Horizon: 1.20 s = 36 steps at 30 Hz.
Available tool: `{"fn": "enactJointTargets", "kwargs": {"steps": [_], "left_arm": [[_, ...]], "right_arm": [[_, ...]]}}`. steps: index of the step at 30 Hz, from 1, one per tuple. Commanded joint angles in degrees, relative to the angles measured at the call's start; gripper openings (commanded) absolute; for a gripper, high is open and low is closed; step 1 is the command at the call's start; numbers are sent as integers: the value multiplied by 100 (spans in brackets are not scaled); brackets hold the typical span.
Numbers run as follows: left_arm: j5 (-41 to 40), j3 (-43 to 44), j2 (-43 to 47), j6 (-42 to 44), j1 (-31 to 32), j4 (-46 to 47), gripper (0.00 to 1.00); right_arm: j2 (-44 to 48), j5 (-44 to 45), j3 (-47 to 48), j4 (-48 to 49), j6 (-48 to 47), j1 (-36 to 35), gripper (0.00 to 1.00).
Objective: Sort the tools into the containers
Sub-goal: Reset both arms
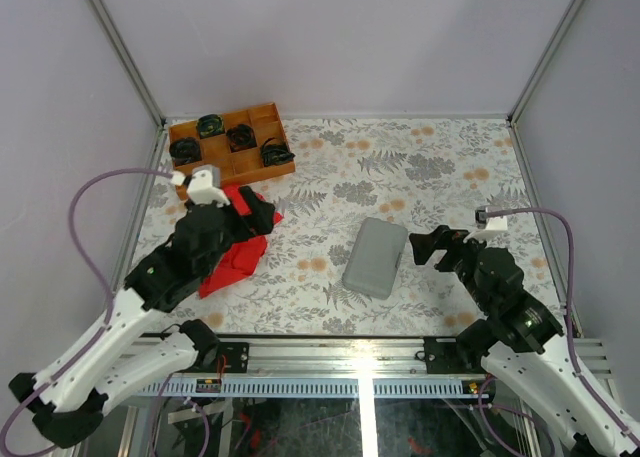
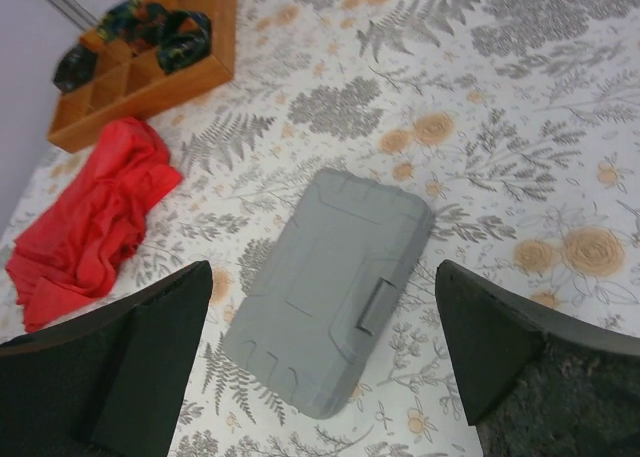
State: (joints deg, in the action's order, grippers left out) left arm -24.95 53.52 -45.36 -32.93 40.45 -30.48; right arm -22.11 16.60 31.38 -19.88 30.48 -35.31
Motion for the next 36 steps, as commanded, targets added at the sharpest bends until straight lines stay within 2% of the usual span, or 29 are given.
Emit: {"fn": "enactJointTargets", "kwargs": {"steps": [1, 4, 10, 15, 24, 36], "left_arm": [[-654, -337, 723, -128, -2, -557, 100], [-913, -415, 1001, -348, 10, -844, 100], [-1251, -520, 1368, -419, 7, -998, 100], [-1556, -492, 1479, -436, 7, -1228, 100], [-1475, -507, 1348, -389, 7, -1232, 100], [-1468, -511, 1304, -425, 8, -1215, 100]], "right_arm": [[283, -193, -270, 733, -41, -37, 99], [215, 95, -393, 612, 256, -37, 99], [-72, 102, -180, 136, 36, -37, 99], [161, 188, -303, 120, -35, -37, 99], [706, 198, -554, -70, -37, -37, 99], [540, 214, -510, -54, -131, -37, 99]]}}
